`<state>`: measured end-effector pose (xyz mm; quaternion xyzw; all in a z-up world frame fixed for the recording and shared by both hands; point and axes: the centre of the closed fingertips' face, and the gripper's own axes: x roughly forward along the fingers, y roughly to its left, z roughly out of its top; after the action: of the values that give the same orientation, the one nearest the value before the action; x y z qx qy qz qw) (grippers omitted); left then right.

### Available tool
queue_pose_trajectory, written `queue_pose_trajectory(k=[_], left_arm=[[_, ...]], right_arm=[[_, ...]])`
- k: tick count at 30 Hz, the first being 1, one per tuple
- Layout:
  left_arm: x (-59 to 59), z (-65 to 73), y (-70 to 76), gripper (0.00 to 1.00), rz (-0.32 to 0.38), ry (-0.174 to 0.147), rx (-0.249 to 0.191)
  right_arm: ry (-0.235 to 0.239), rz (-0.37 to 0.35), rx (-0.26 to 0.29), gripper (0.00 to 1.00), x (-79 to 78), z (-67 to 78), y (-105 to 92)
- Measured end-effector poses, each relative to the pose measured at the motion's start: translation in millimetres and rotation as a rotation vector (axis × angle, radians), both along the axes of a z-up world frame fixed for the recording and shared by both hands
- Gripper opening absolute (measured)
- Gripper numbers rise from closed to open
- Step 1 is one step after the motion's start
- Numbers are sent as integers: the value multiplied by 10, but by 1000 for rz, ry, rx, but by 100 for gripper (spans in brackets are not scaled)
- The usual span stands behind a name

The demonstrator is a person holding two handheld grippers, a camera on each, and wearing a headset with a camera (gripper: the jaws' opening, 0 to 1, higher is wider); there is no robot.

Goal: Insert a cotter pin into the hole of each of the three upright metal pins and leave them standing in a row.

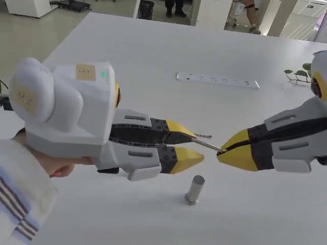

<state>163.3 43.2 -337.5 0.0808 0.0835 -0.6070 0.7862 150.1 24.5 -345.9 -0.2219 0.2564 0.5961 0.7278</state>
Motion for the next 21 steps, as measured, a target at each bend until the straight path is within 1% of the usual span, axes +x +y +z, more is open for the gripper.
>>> queue_pose_trajectory(k=[1,2,4,6,10,12,16,21], left_arm=[[-7,-27,-4,24,-4,5,11],[-21,-57,-20,24,-12,9,20],[-37,-87,-35,23,-19,15,30],[-51,-154,-69,24,-29,21,51],[-42,-259,-115,26,-32,28,80],[-48,-325,-134,26,-40,28,102],[-40,-428,-177,27,-46,46,120],[-34,-559,-227,28,-53,58,156]], right_arm=[[-4,-2,-12,0,9,-20,-25],[-4,-4,-22,0,13,-40,-46],[-5,-5,-39,0,15,-81,-82],[-2,-9,-55,0,18,-140,-122],[5,-21,-70,0,23,-224,-163],[8,-26,-77,0,29,-265,-190],[13,-42,-88,0,46,-336,-258],[18,-65,-112,0,65,-437,-368]])
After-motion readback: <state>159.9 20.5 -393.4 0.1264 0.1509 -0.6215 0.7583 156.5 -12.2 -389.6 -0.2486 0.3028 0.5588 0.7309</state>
